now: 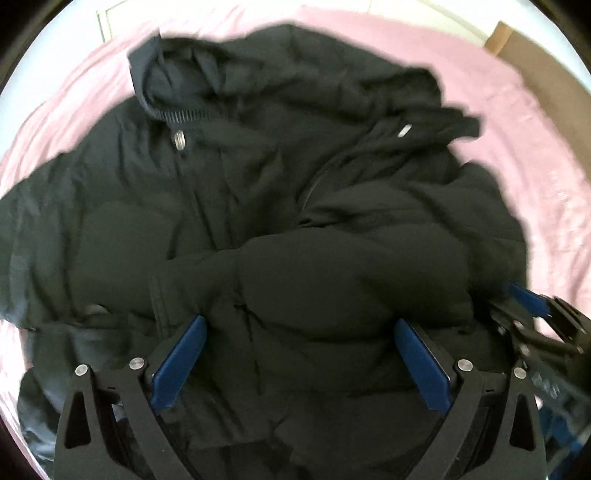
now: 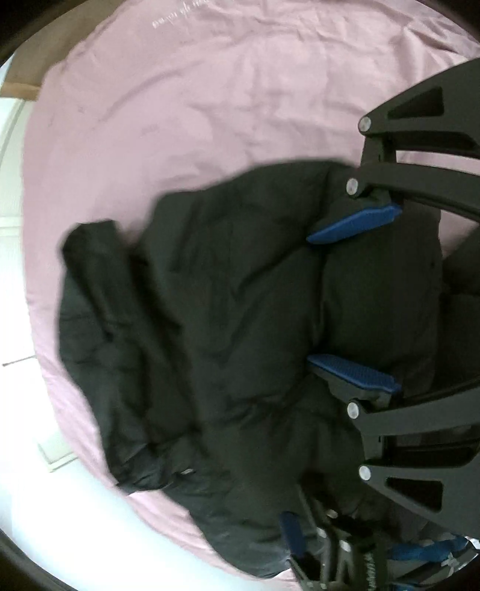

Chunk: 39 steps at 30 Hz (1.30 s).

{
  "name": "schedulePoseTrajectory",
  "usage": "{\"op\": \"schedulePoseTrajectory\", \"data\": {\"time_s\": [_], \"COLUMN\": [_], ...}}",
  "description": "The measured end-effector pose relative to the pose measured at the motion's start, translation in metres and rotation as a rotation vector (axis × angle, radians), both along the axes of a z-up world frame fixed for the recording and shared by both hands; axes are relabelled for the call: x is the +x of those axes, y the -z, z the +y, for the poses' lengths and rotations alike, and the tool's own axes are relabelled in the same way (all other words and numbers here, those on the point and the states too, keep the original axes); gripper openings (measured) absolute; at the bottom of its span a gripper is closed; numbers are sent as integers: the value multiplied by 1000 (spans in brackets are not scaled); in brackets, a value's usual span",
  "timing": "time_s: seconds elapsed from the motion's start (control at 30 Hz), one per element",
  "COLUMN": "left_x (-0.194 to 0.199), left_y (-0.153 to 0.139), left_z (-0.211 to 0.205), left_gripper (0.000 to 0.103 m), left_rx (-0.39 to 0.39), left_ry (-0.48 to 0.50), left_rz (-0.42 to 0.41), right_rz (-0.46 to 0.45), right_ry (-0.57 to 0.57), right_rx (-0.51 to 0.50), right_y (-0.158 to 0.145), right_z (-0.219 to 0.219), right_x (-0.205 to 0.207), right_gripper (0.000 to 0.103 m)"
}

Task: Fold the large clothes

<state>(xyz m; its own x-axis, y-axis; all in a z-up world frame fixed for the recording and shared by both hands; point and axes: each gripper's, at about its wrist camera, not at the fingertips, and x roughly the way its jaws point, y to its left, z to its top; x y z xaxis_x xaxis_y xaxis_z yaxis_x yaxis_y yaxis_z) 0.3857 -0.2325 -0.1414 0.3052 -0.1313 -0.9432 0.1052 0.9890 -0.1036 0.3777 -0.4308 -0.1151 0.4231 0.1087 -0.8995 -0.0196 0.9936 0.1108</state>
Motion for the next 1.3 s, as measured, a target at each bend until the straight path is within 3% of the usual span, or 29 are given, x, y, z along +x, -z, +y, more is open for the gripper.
{"op": "schedulePoseTrajectory", "data": {"time_s": [0.1, 0.23, 0.3, 0.4, 0.47, 0.53, 0.63, 0.77, 1.0, 1.3], "left_x": [3, 3, 2, 0, 6, 14, 20, 21, -3, -42], "left_y": [26, 19, 5, -20, -25, -18, 6, 22, -15, -55], "left_z": [-3, -5, -7, -9, -9, -8, -6, -4, 5, 39], "left_gripper": [101, 97, 92, 92, 92, 94, 102, 102, 102, 102], "left_rx": [37, 45, 46, 79, 81, 67, 76, 86, 86, 136], "left_ry": [8, 22, 9, -9, -39, -64, -97, -78, -103, -144], "left_rz": [39, 38, 0, -107, -133, -108, -55, -35, -104, -159], "right_rz": [25, 64, 76, -9, -58, -84, -25, 60, 28, -30], "right_ry": [-13, -34, -36, -28, -35, -40, -28, -10, 7, 39], "right_rx": [5, 13, 35, 115, 93, 46, 8, 11, -7, -5], "right_y": [28, 42, 34, -2, -19, -23, 3, 45, 28, -5], "right_z": [-2, -4, -5, -17, -20, -21, -21, -16, -13, -7], "right_x": [2, 5, 4, 1, 7, 20, 37, 50, 36, -22], "right_gripper": [65, 65, 65, 65, 65, 65, 65, 68, 68, 68]}}
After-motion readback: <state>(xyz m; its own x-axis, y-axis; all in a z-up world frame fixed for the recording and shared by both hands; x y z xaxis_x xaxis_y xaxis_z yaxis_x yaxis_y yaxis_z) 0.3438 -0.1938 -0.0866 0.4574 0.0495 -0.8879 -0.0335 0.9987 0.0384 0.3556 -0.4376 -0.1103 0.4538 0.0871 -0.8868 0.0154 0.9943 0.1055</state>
